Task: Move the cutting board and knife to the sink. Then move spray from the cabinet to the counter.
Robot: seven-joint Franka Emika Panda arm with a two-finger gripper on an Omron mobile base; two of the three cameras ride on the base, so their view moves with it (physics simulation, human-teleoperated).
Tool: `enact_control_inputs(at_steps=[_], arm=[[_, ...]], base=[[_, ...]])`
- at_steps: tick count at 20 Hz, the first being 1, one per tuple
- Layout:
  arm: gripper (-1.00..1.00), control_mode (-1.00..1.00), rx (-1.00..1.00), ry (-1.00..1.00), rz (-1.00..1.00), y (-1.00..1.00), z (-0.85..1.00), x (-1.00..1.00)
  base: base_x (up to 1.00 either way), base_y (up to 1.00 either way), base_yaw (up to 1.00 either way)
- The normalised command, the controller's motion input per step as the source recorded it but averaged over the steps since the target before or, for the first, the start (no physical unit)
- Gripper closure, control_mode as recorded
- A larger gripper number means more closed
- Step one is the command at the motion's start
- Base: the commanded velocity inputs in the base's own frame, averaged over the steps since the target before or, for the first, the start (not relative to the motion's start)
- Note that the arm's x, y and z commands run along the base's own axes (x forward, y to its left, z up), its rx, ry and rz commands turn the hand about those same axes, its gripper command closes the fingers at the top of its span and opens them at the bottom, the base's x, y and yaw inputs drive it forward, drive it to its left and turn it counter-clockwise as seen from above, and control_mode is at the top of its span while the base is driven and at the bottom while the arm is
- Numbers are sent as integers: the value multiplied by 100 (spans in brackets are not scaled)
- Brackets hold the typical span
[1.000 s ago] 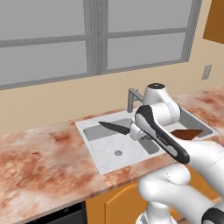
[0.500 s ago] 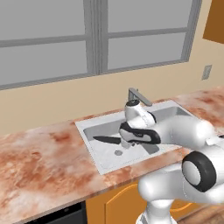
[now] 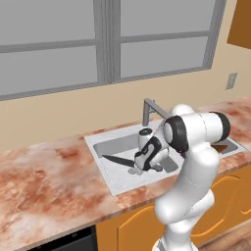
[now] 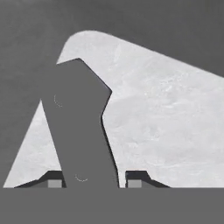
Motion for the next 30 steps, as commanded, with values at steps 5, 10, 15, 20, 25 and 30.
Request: enact_control_inputs(at_steps=[5,10,15,20,25,30], arm=[[100,-100,0,0,4,8,-69,73],[100,-100,0,-1,7,21,-63,60],[-100,-100,0,-2,9,11,-14,24],[-100,-100,1,-1,4,0,76,-1],[-100,-100,4,0,0,1,100,-31],[-100,-100,4,4,0,0,100,-34]], base=[[0,0,0],[0,0,0],[0,0,0],[0,0,0],[0,0,0],[0,0,0]])
